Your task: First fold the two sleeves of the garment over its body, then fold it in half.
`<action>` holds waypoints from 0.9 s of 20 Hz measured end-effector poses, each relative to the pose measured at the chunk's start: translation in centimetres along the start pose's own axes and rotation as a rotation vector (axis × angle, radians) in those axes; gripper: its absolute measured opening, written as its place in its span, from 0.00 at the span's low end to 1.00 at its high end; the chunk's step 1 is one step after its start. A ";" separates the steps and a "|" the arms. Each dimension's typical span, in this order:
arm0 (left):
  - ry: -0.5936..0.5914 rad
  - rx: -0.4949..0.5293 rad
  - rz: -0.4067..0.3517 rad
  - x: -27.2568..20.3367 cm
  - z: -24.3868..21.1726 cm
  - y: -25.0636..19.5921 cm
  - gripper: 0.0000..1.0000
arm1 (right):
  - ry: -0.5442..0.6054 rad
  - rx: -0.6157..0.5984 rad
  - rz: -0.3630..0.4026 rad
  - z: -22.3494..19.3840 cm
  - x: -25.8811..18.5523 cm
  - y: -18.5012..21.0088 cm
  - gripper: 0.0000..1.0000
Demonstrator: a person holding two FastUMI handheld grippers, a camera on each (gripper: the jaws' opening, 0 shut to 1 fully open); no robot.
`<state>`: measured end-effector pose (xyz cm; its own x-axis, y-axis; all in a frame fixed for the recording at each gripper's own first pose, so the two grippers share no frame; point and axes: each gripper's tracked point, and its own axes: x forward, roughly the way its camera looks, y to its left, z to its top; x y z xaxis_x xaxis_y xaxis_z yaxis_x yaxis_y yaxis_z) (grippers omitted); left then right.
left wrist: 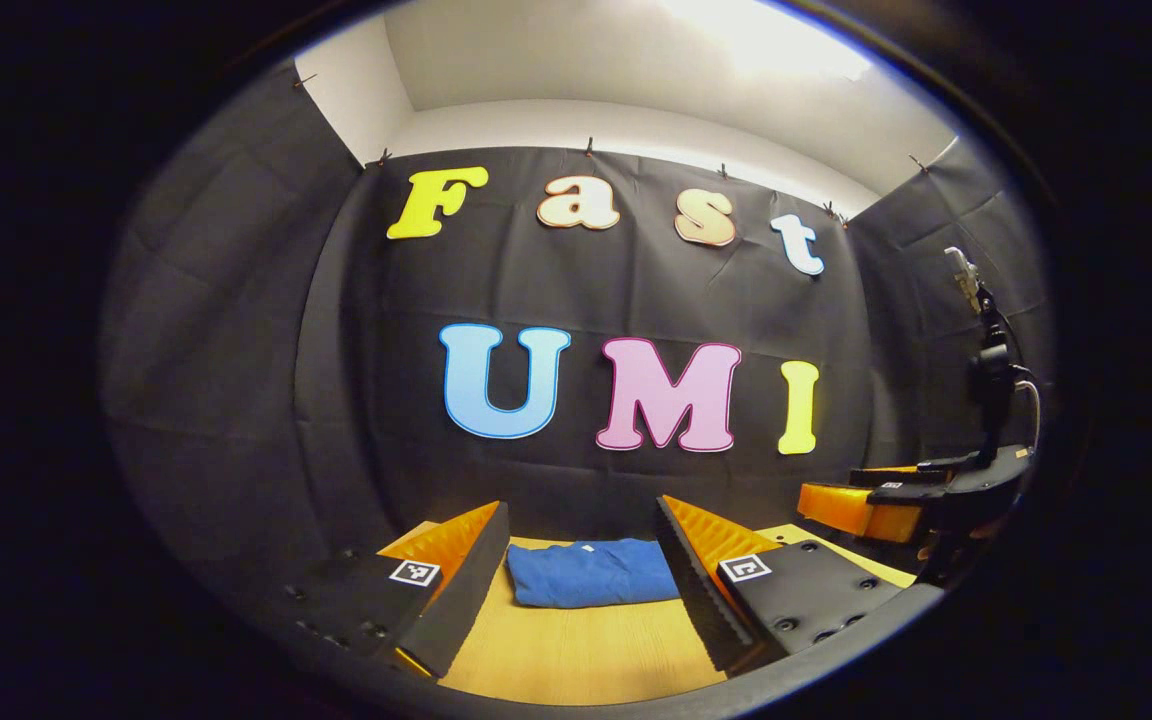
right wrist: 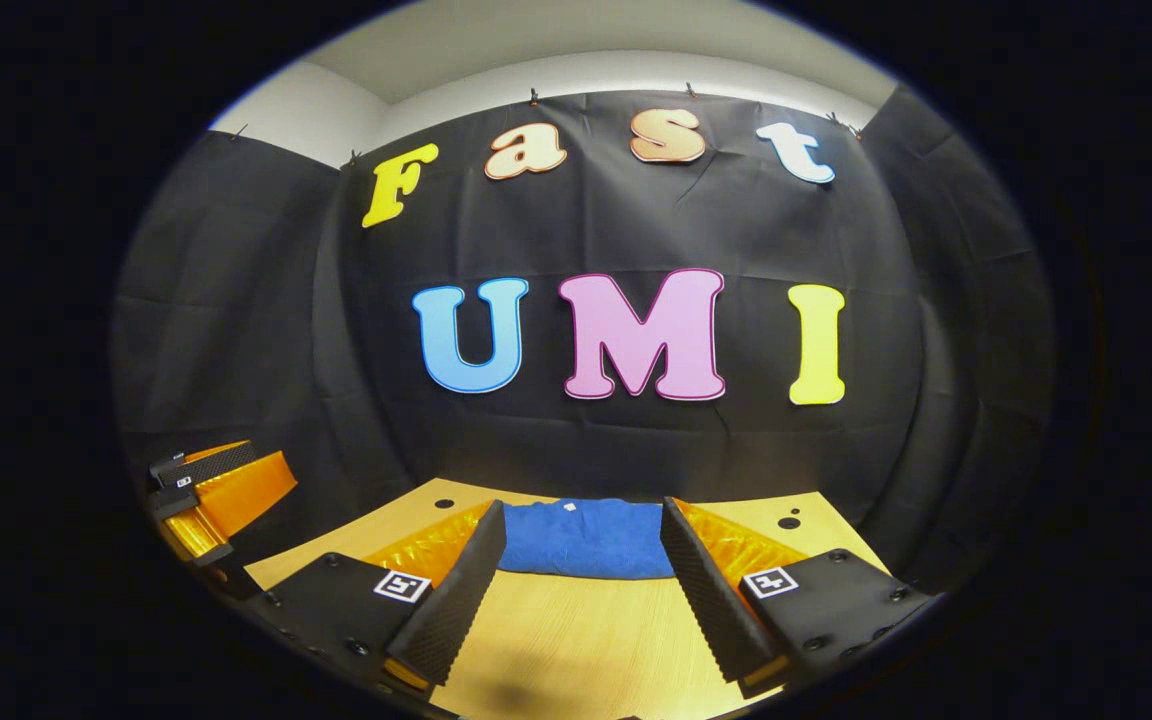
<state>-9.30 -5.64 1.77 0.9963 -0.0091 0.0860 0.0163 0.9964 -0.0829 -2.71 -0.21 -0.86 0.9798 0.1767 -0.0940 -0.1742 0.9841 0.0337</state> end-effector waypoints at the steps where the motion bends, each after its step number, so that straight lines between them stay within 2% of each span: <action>1: -0.002 0.001 0.000 0.1 0.0 0.1 0.84 | -0.005 -0.001 -0.009 0.2 -0.1 -0.1 0.97; 13: -0.026 0.004 -0.037 0.2 -0.2 0.0 0.84 | -0.028 -0.020 -0.065 0.2 -4.1 0.0 0.97; 14: -0.028 0.002 -0.039 0.2 -0.2 0.0 0.84 | -0.028 -0.023 -0.070 0.2 -4.2 -0.1 0.91; 18: -0.020 0.000 -0.034 0.2 -0.1 0.1 0.86 | -0.025 -0.023 -0.086 -0.1 -4.9 -0.3 0.91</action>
<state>-9.12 -5.58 1.63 0.9933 -0.0411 0.1082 0.0499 0.9955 -0.0801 -7.50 -1.35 -0.47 0.9934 0.0909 -0.0706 -0.0908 0.9959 0.0033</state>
